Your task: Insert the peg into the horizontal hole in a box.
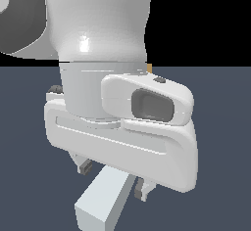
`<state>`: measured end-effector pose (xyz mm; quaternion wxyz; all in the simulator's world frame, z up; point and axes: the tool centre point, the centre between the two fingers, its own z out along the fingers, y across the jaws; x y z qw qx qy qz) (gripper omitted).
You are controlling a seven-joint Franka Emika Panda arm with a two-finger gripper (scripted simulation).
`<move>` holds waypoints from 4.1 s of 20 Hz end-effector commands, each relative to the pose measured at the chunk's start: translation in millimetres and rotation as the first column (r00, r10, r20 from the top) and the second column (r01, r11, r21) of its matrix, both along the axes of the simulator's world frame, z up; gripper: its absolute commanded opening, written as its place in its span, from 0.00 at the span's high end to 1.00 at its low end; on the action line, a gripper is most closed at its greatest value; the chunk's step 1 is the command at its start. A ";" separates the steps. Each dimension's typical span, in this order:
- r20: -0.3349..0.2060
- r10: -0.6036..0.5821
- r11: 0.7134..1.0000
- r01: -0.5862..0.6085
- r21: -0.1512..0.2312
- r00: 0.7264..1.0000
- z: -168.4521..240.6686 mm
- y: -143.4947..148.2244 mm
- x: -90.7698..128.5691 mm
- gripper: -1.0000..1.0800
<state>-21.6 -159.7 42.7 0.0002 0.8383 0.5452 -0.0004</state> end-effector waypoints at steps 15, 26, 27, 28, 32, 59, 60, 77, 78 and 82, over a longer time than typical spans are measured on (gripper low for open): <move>0.000 -0.002 1.000 0.002 0.001 1.000 -21.8 -0.1 0.6 1.00; 0.001 0.072 0.997 -0.072 0.000 0.997 -15.1 14.0 16.1 1.00; 0.001 0.092 0.996 -0.092 0.000 0.996 -13.4 18.1 20.1 1.00; 0.001 0.115 0.993 -0.115 0.000 0.993 -11.5 22.9 24.6 1.00; 0.000 0.232 0.973 -0.232 -0.001 0.973 -1.5 49.8 46.1 1.00; 0.002 0.672 0.741 -0.672 -0.001 0.741 40.6 184.1 93.9 1.00; 0.002 0.672 0.741 -0.672 -0.001 0.741 40.6 184.1 93.9 1.00; 0.001 0.672 0.741 -0.672 0.000 0.741 39.7 260.7 66.2 1.00; 0.001 0.672 0.741 -0.672 -0.001 0.741 40.0 267.2 64.2 1.00; 0.002 0.672 0.741 -0.672 -0.001 0.741 40.3 284.4 59.5 1.00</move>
